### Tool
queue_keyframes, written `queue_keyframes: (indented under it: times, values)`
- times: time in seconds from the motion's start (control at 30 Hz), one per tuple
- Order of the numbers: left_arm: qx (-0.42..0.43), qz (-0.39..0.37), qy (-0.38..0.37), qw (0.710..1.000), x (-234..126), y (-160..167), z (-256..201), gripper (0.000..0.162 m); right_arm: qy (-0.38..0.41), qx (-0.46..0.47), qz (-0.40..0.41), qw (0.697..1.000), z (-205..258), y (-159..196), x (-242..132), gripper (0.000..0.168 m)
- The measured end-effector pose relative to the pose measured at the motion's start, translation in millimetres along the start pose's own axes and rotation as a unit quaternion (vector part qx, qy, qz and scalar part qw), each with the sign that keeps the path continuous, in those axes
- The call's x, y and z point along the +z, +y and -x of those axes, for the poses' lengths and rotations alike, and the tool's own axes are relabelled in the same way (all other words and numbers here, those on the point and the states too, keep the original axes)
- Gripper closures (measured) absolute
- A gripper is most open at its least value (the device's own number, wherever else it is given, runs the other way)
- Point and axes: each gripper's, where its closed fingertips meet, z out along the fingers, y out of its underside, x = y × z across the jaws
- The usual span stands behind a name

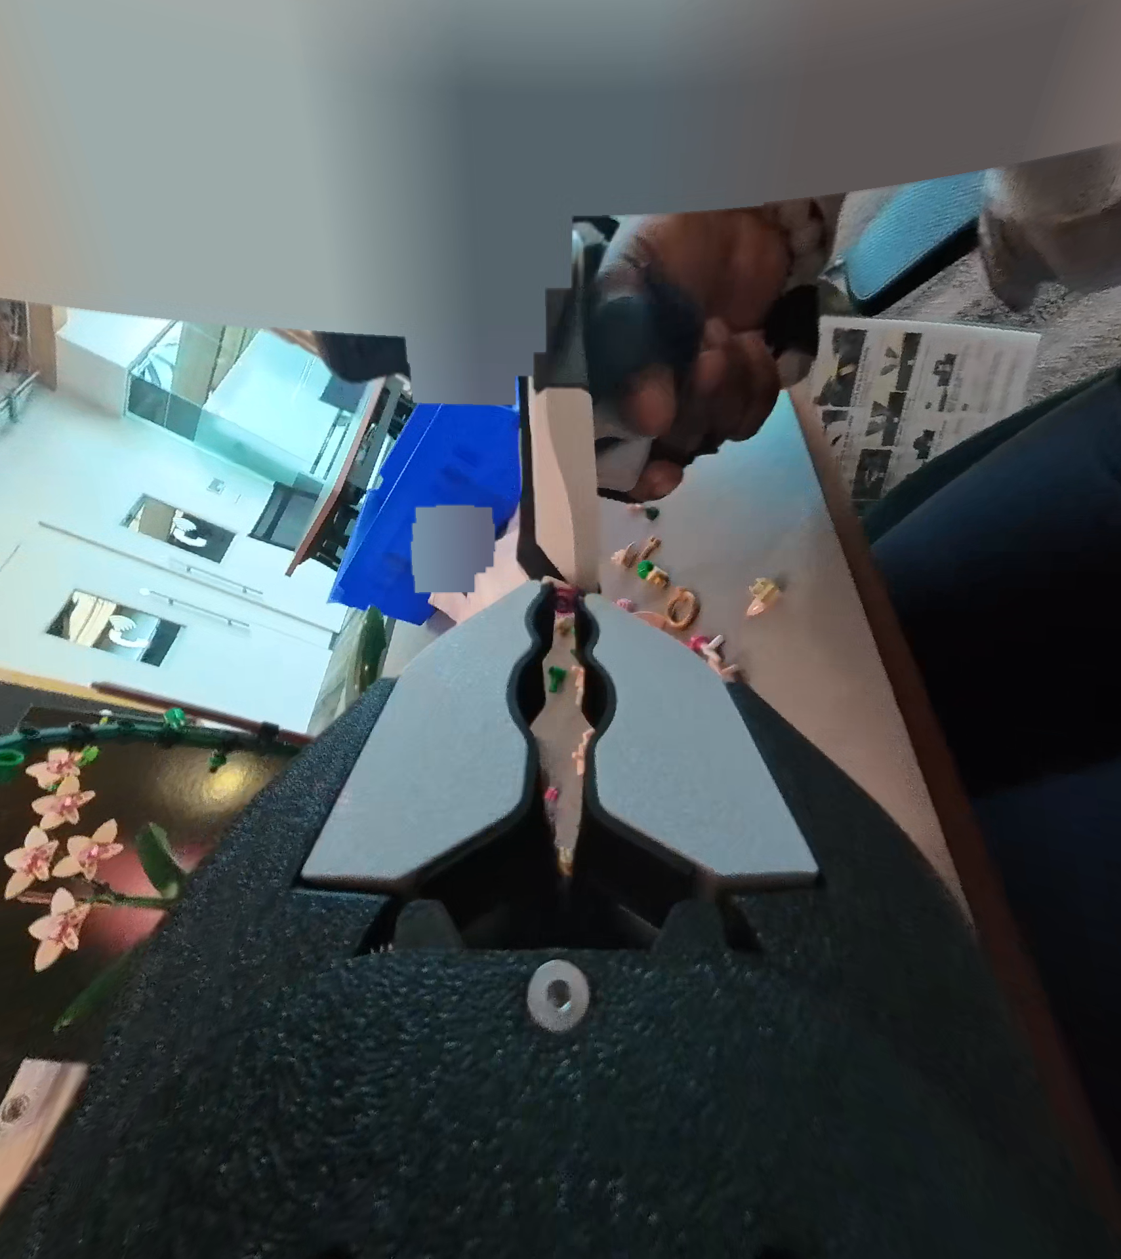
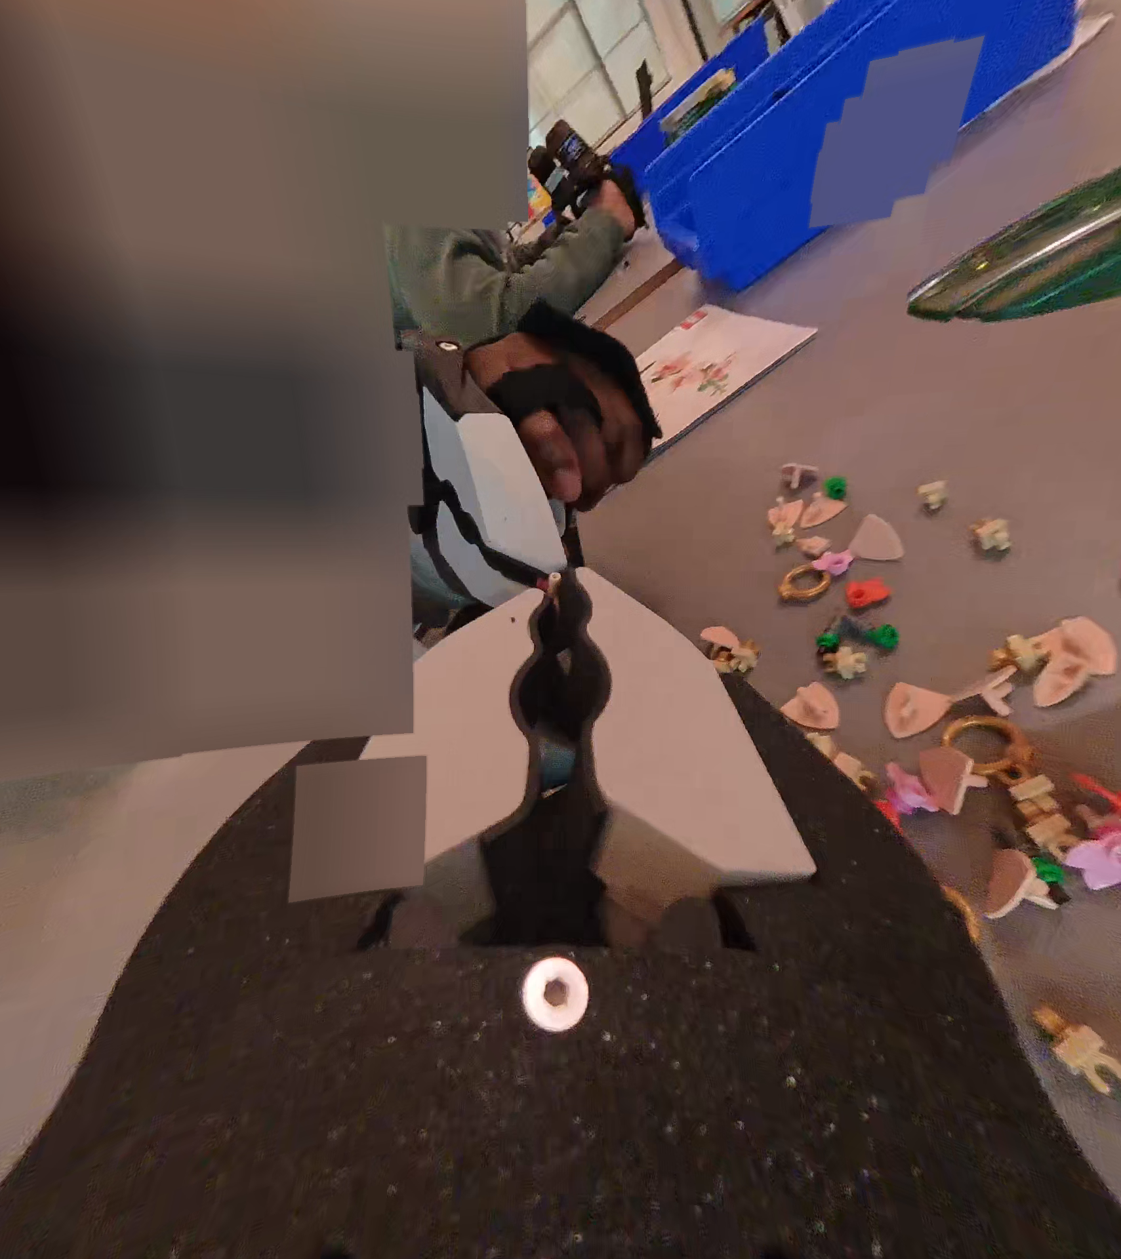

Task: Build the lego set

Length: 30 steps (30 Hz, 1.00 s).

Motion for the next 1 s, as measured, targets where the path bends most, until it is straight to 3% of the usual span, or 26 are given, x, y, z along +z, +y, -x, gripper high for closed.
queue_keyframes:
  times: [0.03, 0.13, 0.23, 0.33, 0.43, 0.5, 0.53, 0.57, 0.67, 0.83, 1.0]
  values:
    - [-0.021, 0.006, -0.008, 1.000, 1.1, 2.5, 1.6, 0.158, 0.013, -0.011, -0.008, 1.000, -2.6, -1.5, -0.5, 0.168]
    - [-0.091, 0.002, -0.018, 0.996, 0.7, 6.6, 3.6, 0.158, 0.031, -0.022, -0.037, 0.999, -8.8, -3.1, -2.4, 0.168]
    - [-0.173, -0.020, -0.011, 0.985, -13.9, 9.2, 4.6, 0.158, 0.085, -0.005, -0.112, 0.990, -33.2, -19.1, -34.5, 0.168]
    - [-0.188, -0.015, -0.020, 0.982, -19.8, 16.6, 5.3, 0.157, 0.013, 0.031, -0.057, 0.998, -16.7, 4.8, -26.9, 0.168]
    - [-0.246, -0.063, 0.005, 0.967, -13.6, 4.9, 3.9, 0.157, -0.028, -0.043, -0.077, 0.996, 2.7, -4.9, -14.5, 0.157]
    - [-0.288, -0.100, 0.020, 0.952, -12.8, -3.4, 5.5, 0.157, 0.013, -0.152, -0.023, 0.988, 1.3, -3.1, -6.4, 0.118]
    - [-0.304, -0.113, 0.030, 0.945, -13.2, -6.7, 5.4, 0.157, 0.020, -0.208, -0.013, 0.978, 5.6, -4.5, -3.8, 0.117]
    - [-0.316, -0.122, 0.038, 0.940, -13.4, -9.1, 5.3, 0.157, 0.017, -0.252, -0.010, 0.968, 11.4, -7.0, -1.7, 0.119]
    - [-0.334, -0.136, 0.058, 0.931, -14.0, -13.7, 3.4, 0.157, -0.014, -0.311, -0.002, 0.950, 23.0, -10.8, 1.1, 0.151]
    - [-0.338, -0.151, 0.074, 0.926, -15.3, -19.9, 2.0, 0.157, -0.037, -0.328, 0.024, 0.944, 21.9, -4.4, 4.5, 0.148]
    - [-0.350, -0.165, 0.094, 0.917, -17.3, -21.8, 1.9, 0.157, -0.053, -0.334, 0.018, 0.941, 21.9, -5.7, 5.0, 0.158]
